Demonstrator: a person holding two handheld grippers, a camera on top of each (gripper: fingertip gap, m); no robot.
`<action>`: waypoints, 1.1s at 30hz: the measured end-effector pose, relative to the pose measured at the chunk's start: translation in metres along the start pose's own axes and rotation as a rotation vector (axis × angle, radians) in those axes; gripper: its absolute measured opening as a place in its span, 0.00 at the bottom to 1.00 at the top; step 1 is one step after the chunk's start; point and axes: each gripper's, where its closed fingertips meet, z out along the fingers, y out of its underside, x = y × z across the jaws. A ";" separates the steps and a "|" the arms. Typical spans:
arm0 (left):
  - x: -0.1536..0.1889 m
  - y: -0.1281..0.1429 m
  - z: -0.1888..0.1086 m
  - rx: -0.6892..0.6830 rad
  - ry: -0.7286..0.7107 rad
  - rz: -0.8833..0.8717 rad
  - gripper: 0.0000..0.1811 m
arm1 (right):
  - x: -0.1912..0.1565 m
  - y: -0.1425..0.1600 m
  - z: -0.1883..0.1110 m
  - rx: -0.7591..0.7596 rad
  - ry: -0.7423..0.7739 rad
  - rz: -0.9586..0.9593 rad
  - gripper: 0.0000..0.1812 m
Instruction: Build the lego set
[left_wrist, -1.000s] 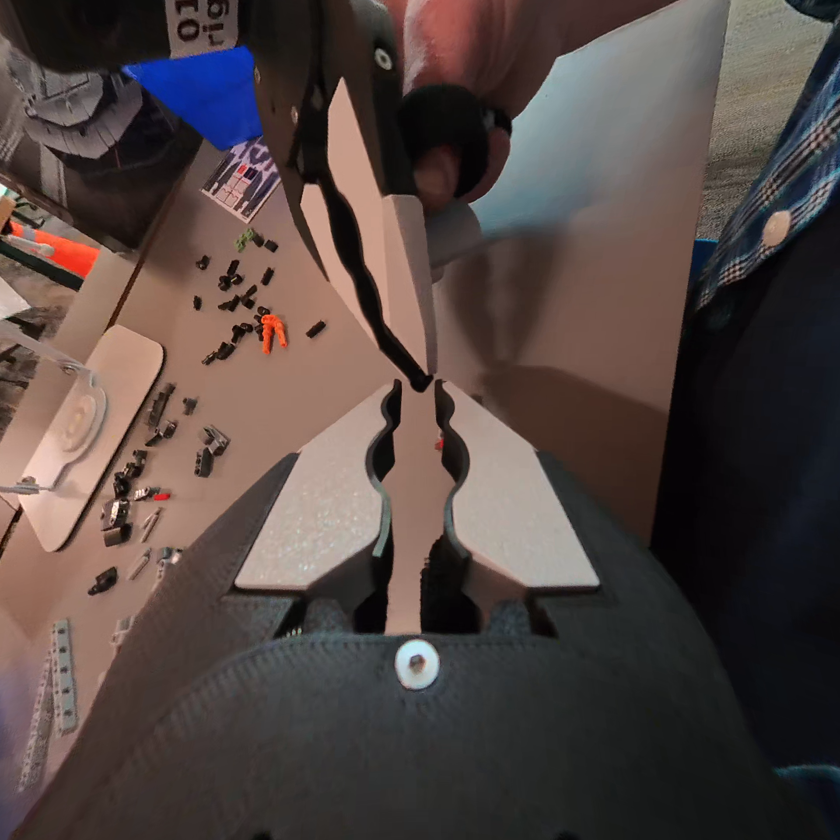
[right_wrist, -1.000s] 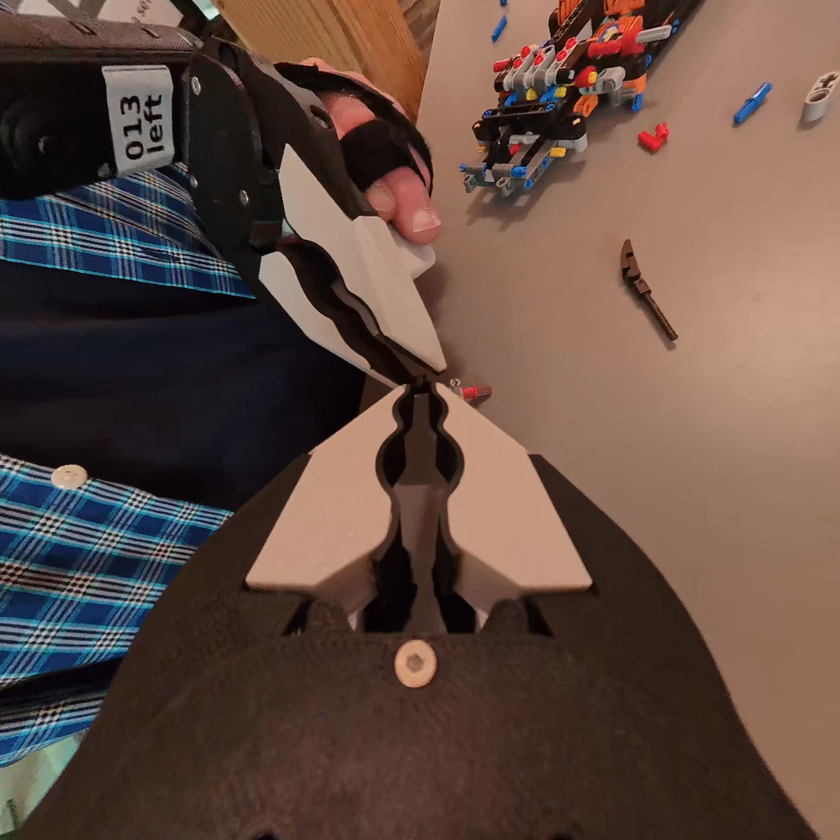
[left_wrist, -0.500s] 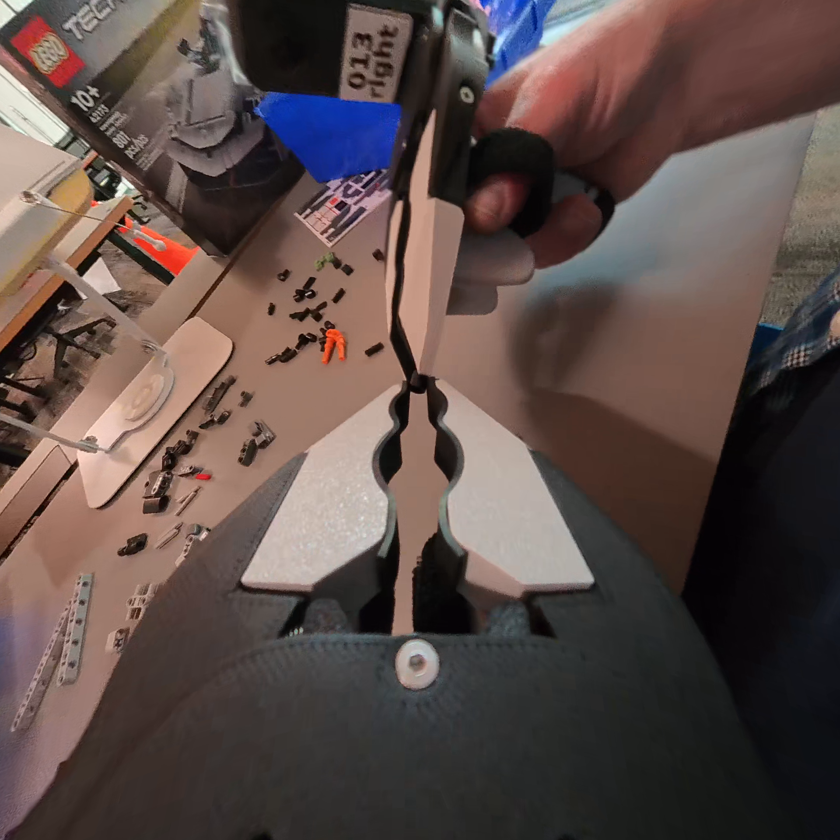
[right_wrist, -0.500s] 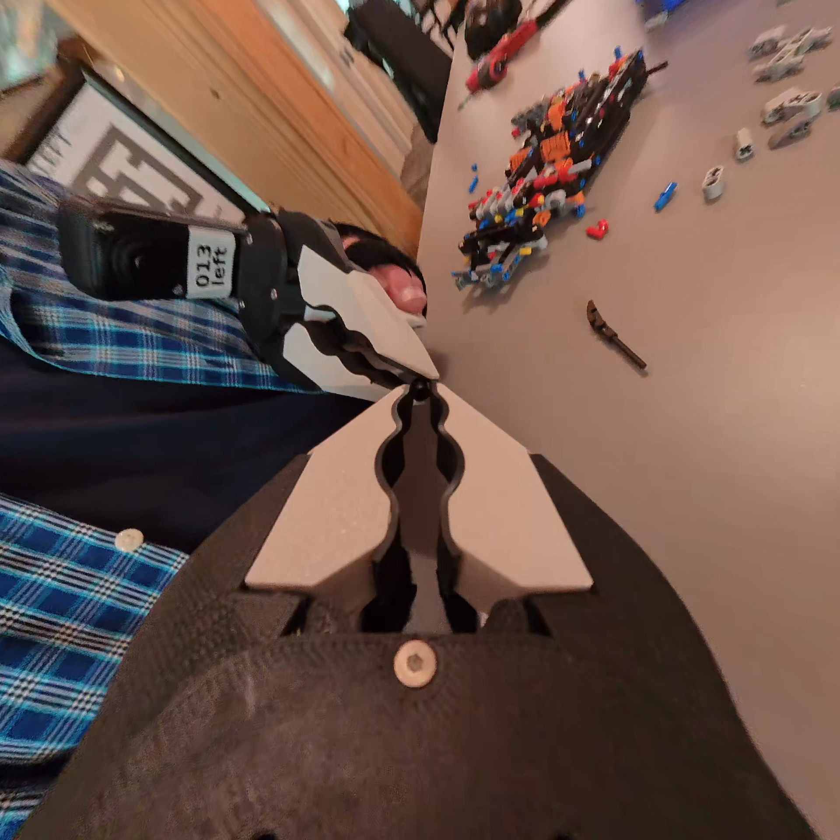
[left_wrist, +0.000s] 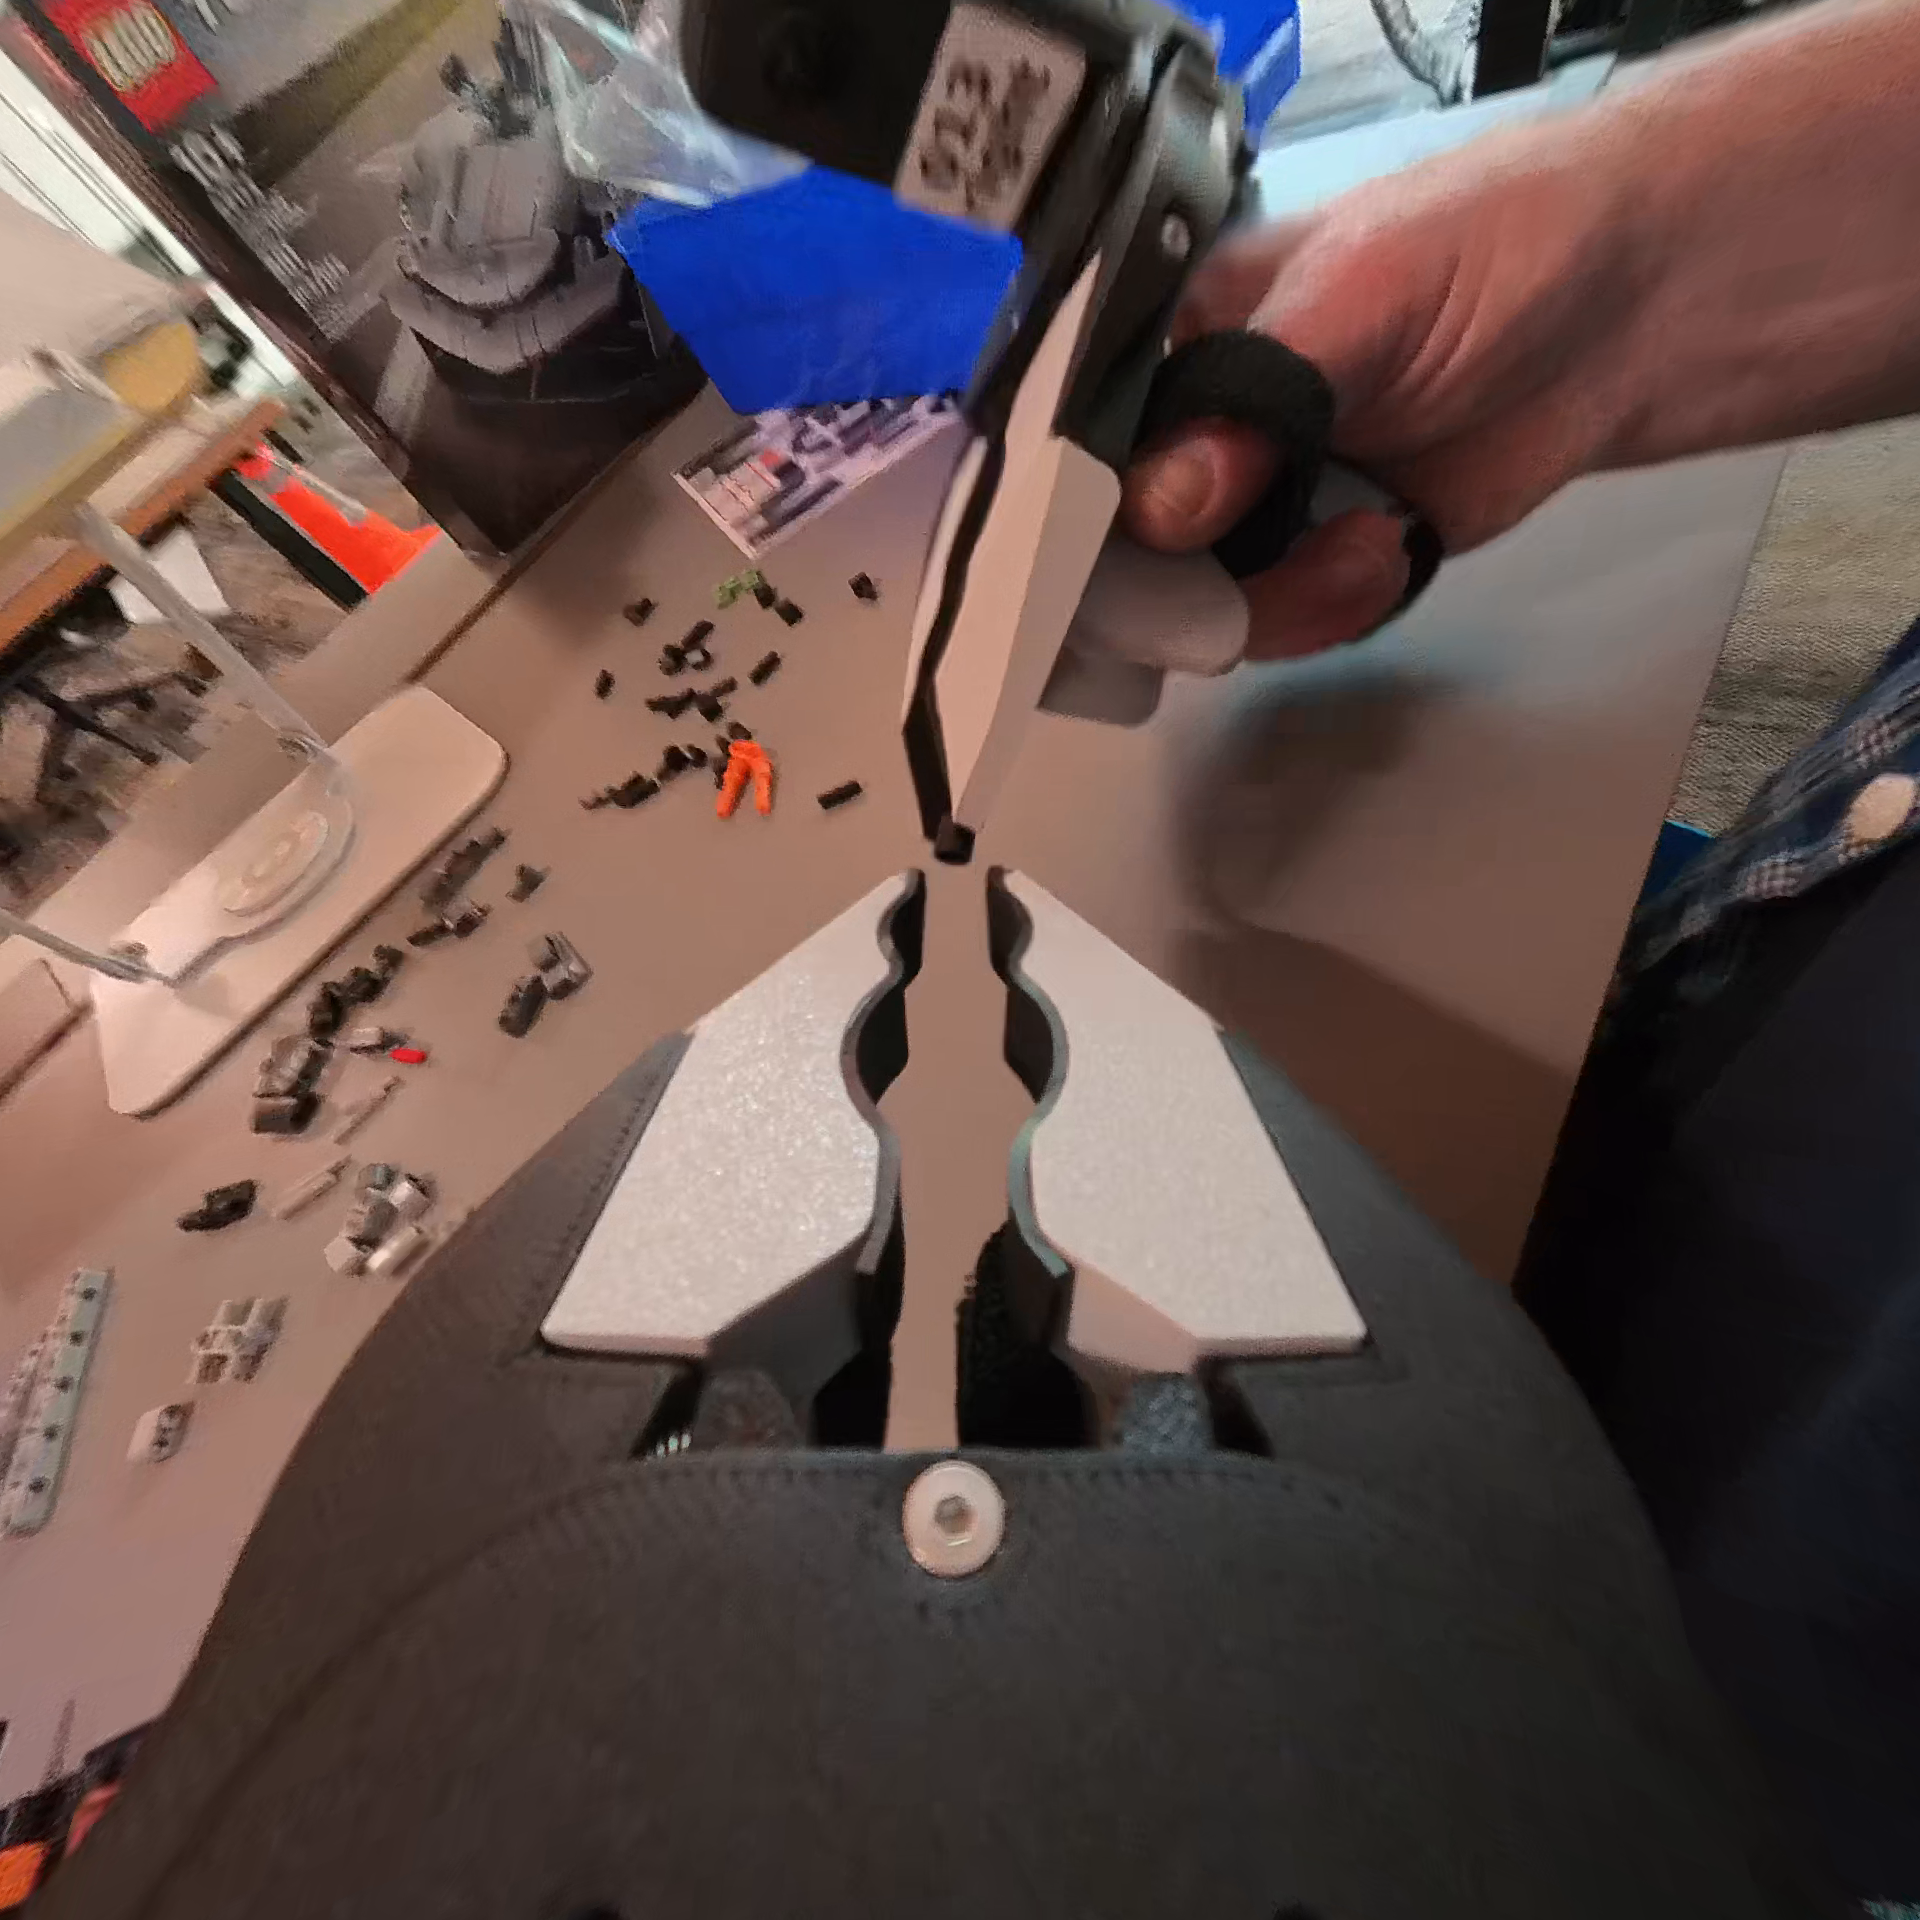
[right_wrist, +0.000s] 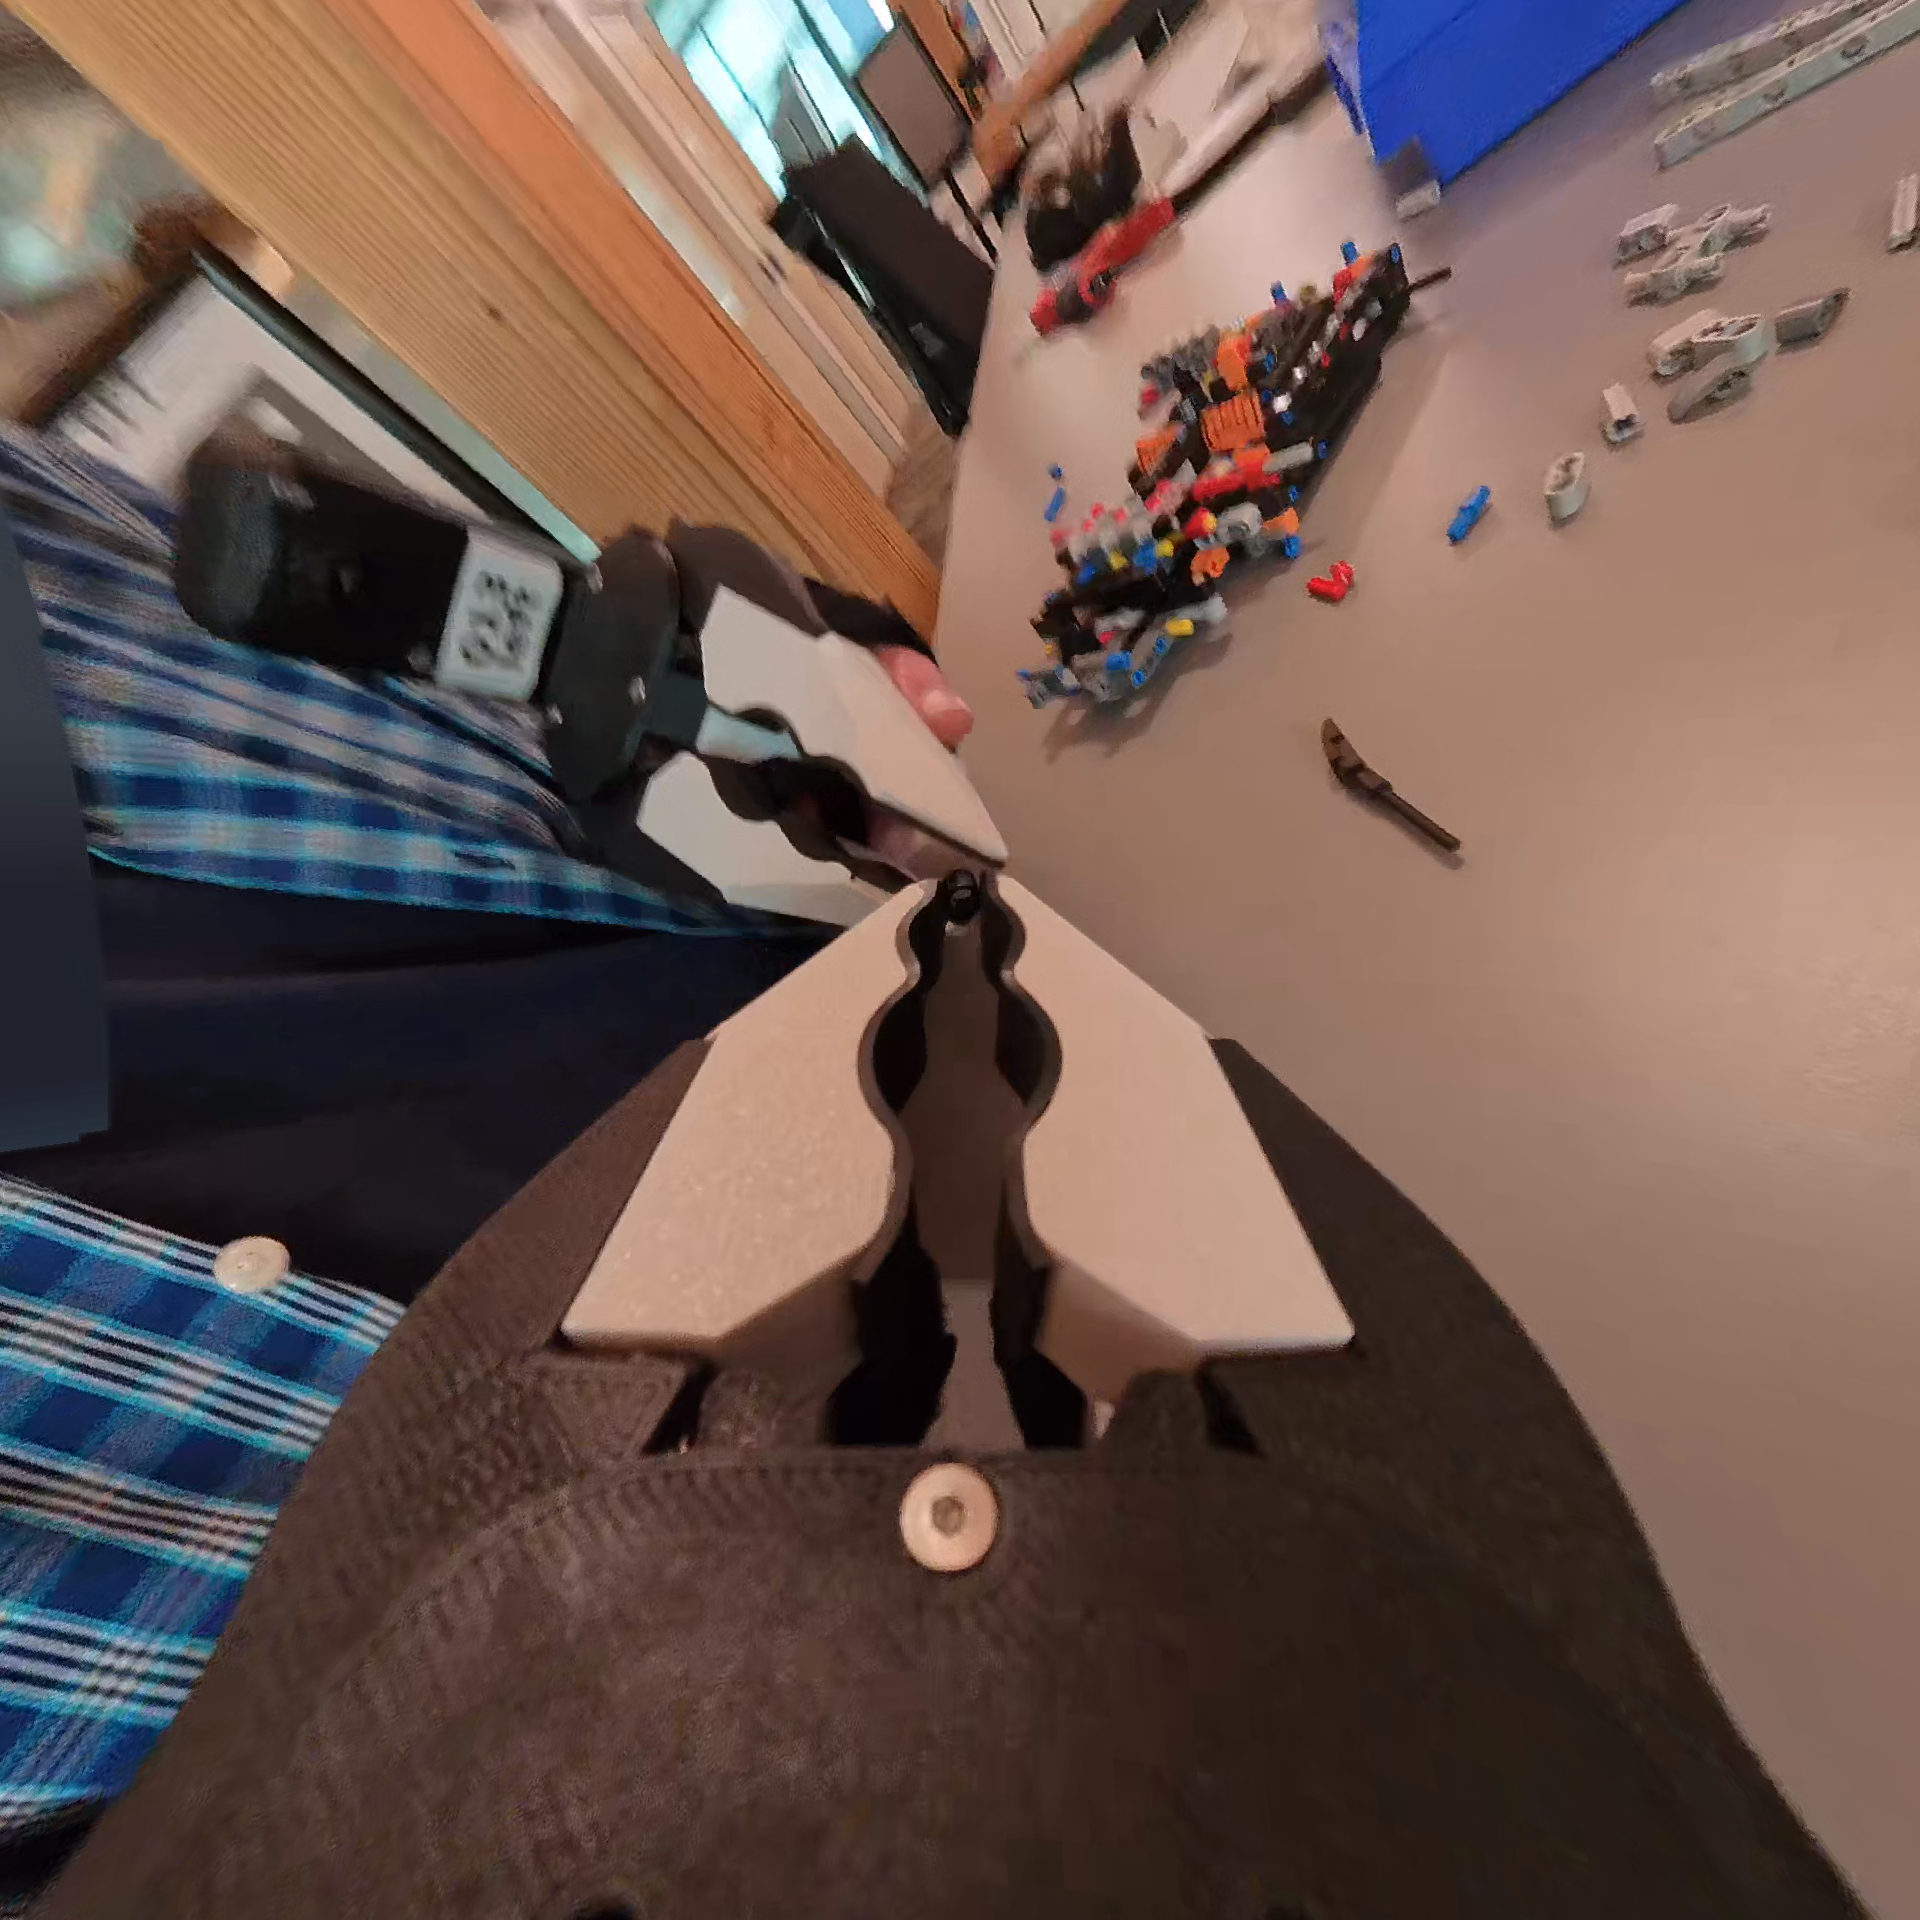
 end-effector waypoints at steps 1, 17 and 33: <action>0.004 0.008 0.000 -0.040 0.034 -0.027 0.08 | 0.003 0.006 -0.001 -0.062 0.051 -0.054 0.02; 0.033 0.058 0.012 -0.272 0.264 -0.218 0.09 | 0.030 0.048 0.012 -0.760 0.226 -0.560 0.02; 0.033 0.054 0.019 -0.267 0.330 -0.176 0.09 | 0.030 0.051 0.002 -0.842 0.139 -0.549 0.02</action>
